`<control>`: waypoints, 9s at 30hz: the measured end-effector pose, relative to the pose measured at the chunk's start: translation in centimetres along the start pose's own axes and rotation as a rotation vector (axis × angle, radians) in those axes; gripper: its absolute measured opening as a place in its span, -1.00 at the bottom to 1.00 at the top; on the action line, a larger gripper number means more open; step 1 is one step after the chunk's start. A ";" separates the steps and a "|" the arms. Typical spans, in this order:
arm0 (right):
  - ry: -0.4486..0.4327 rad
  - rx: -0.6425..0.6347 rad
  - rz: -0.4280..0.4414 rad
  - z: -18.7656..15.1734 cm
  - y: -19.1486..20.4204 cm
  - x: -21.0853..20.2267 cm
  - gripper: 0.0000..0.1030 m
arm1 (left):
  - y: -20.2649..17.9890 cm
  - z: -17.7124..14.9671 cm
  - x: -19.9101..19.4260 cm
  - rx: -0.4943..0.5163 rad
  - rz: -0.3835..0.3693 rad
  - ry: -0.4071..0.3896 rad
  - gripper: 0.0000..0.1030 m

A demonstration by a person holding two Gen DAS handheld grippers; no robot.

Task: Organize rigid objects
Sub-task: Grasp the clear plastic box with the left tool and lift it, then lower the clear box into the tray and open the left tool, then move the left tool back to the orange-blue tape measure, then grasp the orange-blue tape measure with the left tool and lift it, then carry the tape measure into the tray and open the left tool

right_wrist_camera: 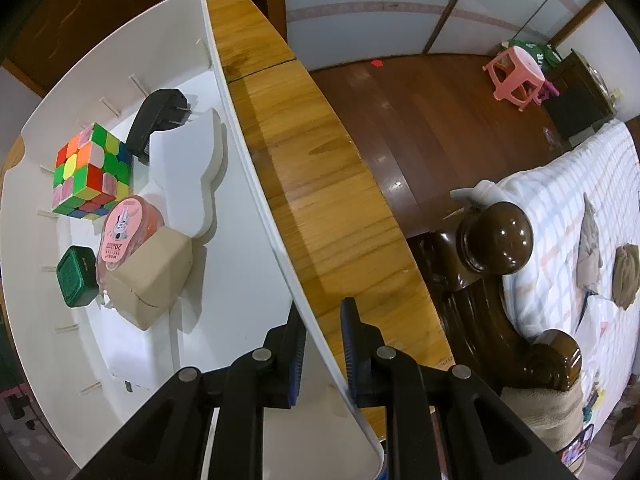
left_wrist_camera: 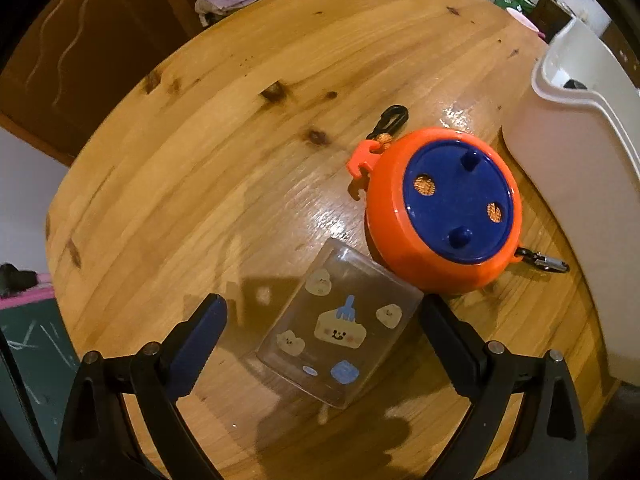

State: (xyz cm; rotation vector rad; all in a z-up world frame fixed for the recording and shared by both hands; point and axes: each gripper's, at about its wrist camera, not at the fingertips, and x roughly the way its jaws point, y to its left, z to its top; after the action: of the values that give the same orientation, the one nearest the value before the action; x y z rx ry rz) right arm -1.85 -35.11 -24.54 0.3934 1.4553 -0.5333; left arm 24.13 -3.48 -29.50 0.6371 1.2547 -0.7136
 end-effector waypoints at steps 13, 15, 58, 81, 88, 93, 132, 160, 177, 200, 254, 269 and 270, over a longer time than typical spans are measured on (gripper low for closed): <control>0.000 0.001 -0.008 0.1 0.1 0.1 -0.64 | 0.2 -1.2 -1.3 -0.072 0.027 -0.047 0.17; -0.001 -0.002 -0.009 0.1 0.1 0.1 -0.64 | -0.3 -1.6 -2.0 -0.113 0.034 -0.056 0.17; -0.010 -0.311 0.177 -0.1 -0.3 0.2 -0.85 | -23.6 9.6 -9.5 -0.335 0.042 -0.088 0.14; -0.018 -0.358 0.182 -0.1 -0.2 0.3 -0.85 | -27.3 12.1 -4.6 -0.269 0.176 -0.061 0.46; -0.016 -0.363 0.185 -0.2 -0.3 0.6 -0.85 | -27.8 12.7 -4.0 -0.278 0.131 -0.039 0.89; -0.008 -0.364 0.185 -0.2 -0.3 0.7 -0.85 | -27.6 12.2 -4.1 -0.316 0.123 -0.029 0.91; 0.004 -0.308 0.166 0.2 -0.4 -0.4 -0.85 | -15.3 1.7 -20.4 -0.602 0.272 -0.166 0.96; -0.025 -0.156 -0.005 -1.2 0.8 -1.1 -0.65 | 0.8 5.9 -3.9 -0.959 0.030 0.065 0.95; -0.042 -0.127 -0.016 -1.5 0.8 -1.4 -0.62 | 0.6 5.2 1.2 -1.165 -0.043 0.213 0.95; -0.048 -0.132 -0.003 -2.0 0.4 -1.3 -0.62 | -2.8 1.2 0.8 -1.190 0.032 0.164 0.61; -0.018 -0.380 0.198 -1.8 -0.4 -1.0 -0.69 | -19.0 7.3 -9.3 -0.574 0.200 0.004 0.61; -0.008 -0.380 0.219 -1.4 -0.7 -0.4 -0.69 | -18.7 9.2 -5.3 -0.440 0.376 0.082 0.62; -0.007 -0.380 0.219 -1.4 -0.7 -0.4 -0.69 | -18.7 9.2 -5.2 -0.435 0.380 0.085 0.62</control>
State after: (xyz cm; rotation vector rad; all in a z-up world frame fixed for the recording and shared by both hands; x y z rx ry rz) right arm -3.39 -34.89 -24.22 0.2424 1.4476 -0.0774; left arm 14.42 -21.66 -23.32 0.5252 1.2675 -0.0915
